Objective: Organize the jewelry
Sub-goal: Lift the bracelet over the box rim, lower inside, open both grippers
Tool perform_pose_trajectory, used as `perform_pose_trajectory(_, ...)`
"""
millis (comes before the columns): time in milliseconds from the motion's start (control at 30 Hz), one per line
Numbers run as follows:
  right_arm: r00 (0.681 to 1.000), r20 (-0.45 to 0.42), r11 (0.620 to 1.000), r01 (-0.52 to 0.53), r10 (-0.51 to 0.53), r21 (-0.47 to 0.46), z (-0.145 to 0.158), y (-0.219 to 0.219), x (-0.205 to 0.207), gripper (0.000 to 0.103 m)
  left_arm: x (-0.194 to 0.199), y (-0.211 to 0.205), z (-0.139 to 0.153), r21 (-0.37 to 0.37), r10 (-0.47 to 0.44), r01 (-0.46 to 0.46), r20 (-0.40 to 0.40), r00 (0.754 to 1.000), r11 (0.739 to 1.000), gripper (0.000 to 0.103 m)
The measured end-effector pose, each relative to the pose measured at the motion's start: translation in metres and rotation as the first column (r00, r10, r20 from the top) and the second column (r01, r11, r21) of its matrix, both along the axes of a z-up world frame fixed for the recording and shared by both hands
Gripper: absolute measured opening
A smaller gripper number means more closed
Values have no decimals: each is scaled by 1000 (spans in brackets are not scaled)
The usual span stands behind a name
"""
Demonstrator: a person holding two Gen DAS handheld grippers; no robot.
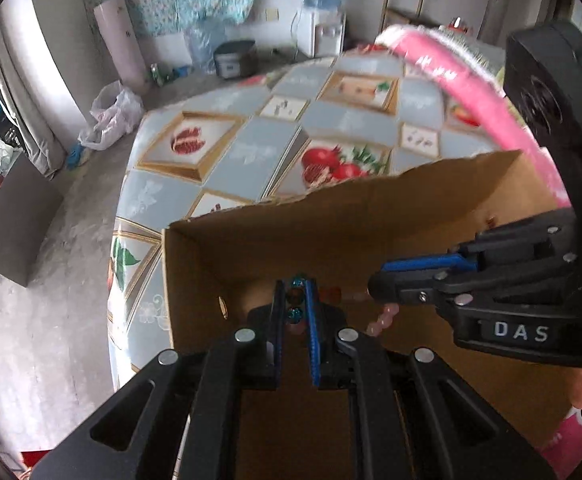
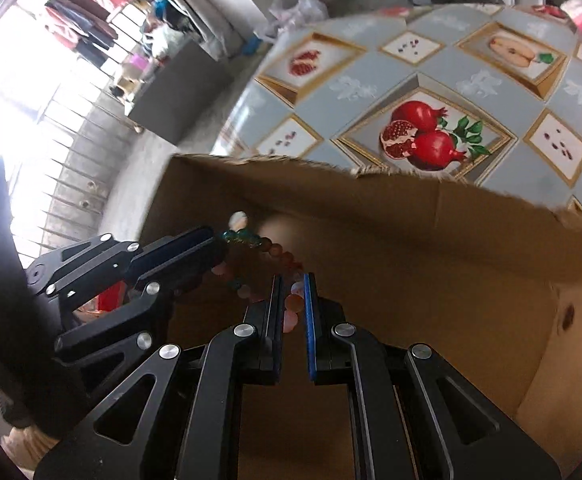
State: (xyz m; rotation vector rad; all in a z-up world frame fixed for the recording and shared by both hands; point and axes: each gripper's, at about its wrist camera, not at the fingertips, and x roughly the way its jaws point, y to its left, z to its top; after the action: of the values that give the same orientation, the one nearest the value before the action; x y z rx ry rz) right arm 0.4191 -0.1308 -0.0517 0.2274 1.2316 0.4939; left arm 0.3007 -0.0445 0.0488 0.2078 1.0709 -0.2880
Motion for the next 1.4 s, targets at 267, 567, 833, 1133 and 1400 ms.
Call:
perform_pose_trajectory(267,998,-64,1000,1,0,13,-21,1,17,14,14,-6,-13,54,16,-14,-36,999,998,10)
perform_pose_trajectory(567,999,27,998,26,-28,51,13,-20,-2,31,-6,5,22,-6,53,-53,67,996,999,35)
perform_pose_trajectory(833,954,272,985,91,-128,144,89,-62,-85,50,-82,45,74,-136,121,-92,223,967,986,66)
perform_pose_trajectory(1133,856,490,984,110,-165,138,124,-69,-203,75,-181,75,79,-159,131,-84,308,942,984,90)
perform_pose_trajectory(1400,765,621,951,292,-171,-98,76,-39,-251,95,-224,76,3,-103,152,-136,165,975,985,92)
